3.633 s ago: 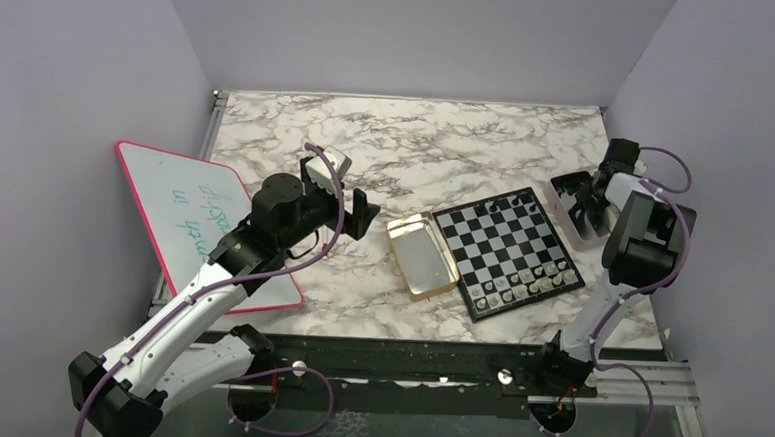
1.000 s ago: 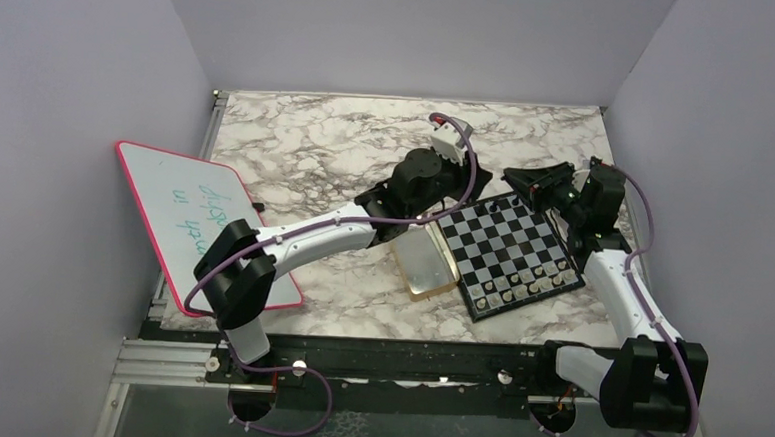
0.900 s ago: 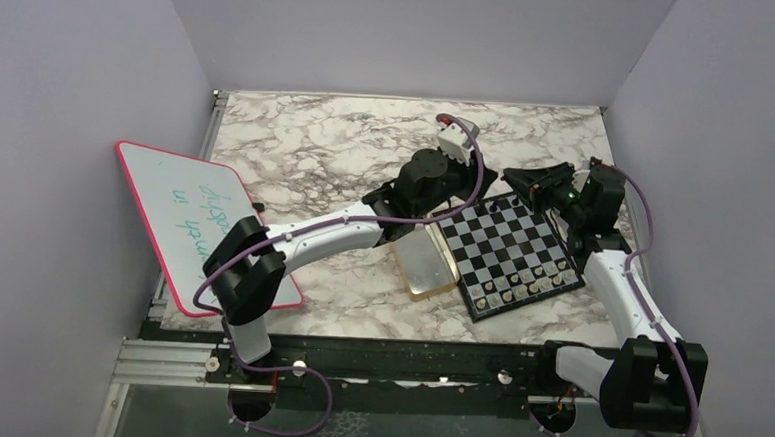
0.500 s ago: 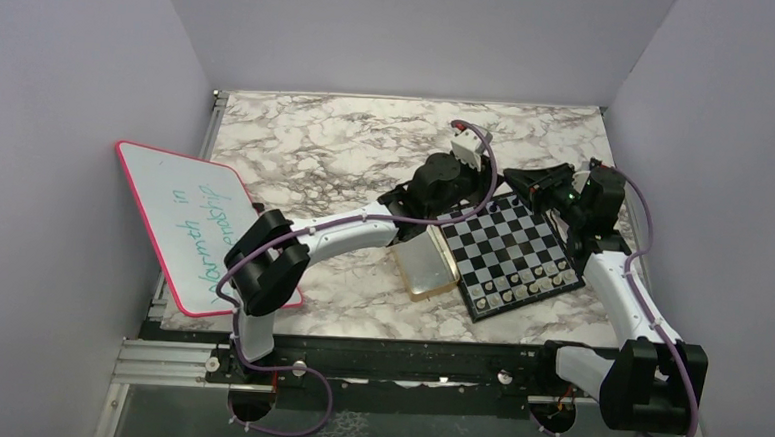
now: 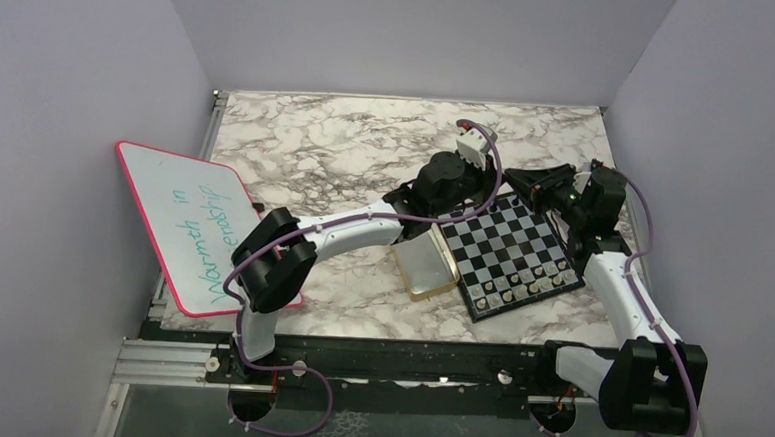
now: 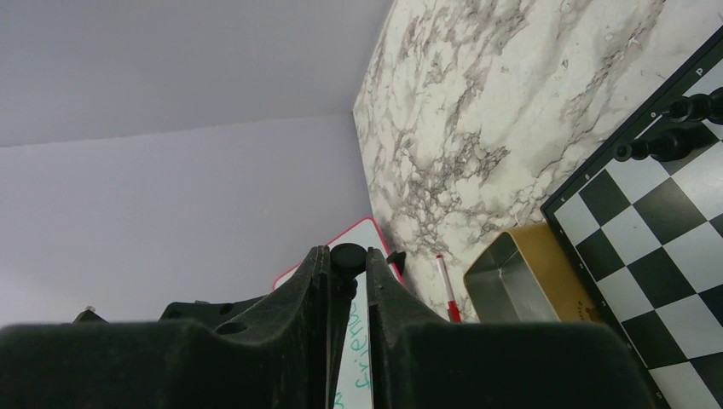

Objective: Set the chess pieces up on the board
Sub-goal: Place the chess piece on the chessboard.

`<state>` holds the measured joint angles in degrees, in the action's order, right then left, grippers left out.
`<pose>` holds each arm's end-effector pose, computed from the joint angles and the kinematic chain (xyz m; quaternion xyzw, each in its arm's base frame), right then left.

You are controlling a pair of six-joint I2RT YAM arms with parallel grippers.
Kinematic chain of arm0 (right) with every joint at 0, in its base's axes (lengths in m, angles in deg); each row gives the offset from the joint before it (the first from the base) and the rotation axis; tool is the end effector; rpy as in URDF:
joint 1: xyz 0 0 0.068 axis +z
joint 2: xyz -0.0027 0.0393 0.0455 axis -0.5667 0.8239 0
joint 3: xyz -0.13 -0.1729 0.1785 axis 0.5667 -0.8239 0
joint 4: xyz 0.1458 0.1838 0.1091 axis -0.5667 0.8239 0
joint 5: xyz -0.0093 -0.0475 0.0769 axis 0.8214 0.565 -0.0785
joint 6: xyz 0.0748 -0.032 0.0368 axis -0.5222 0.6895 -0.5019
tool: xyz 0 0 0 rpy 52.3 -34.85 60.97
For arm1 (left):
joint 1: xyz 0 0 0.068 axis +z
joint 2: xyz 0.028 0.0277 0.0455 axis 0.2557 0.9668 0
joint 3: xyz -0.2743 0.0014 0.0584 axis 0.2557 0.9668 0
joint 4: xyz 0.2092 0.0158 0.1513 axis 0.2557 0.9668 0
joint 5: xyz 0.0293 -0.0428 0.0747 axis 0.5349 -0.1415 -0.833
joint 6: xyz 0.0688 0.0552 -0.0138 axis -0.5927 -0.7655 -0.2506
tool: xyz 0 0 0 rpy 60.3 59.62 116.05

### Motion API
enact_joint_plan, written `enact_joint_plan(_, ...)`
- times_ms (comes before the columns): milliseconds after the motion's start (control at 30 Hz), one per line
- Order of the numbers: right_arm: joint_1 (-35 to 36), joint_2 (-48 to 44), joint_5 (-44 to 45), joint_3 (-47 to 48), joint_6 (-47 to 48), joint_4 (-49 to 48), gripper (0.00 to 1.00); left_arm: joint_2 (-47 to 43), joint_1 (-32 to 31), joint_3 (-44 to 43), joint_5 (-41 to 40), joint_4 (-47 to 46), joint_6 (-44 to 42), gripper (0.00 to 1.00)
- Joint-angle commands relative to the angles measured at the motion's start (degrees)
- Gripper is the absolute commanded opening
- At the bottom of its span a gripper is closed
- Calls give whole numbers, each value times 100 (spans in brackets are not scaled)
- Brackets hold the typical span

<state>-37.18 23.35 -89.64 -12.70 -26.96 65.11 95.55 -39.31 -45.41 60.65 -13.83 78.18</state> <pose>0.2872 0.0264 0.2763 0.3524 0.7020 0.5057 0.3566 0.2960 -0.4034 0.3097 0.1949 0.6969 -0.4064 0.5578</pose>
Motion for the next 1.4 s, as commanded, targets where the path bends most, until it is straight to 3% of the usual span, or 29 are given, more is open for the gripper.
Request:
enact_joint_plan(0,29,-170,-169,-110,-12,-233,15,182,-45,-274,162,-190,-47,7)
enact_joint_plan(133,33,-180,-143,-94,-22,-213,14,213,-45,-334,202,-194,-4,6)
enact_joint_plan(367,30,-224,-49,-127,-58,-177,14,226,-45,-294,198,-185,18,18)
enact_joint_plan(733,32,-197,2,-135,-84,-122,15,222,-45,-267,234,-194,41,28)
enact_joint_plan(933,33,-207,51,-107,-83,-74,15,216,-45,-247,423,-194,20,15)
enact_joint_plan(1033,28,-214,66,-114,-82,-44,14,176,-45,-210,443,-194,2,13)
enact_joint_plan(1367,29,-237,86,-23,-75,-10,15,25,-45,-67,562,-255,-126,32)
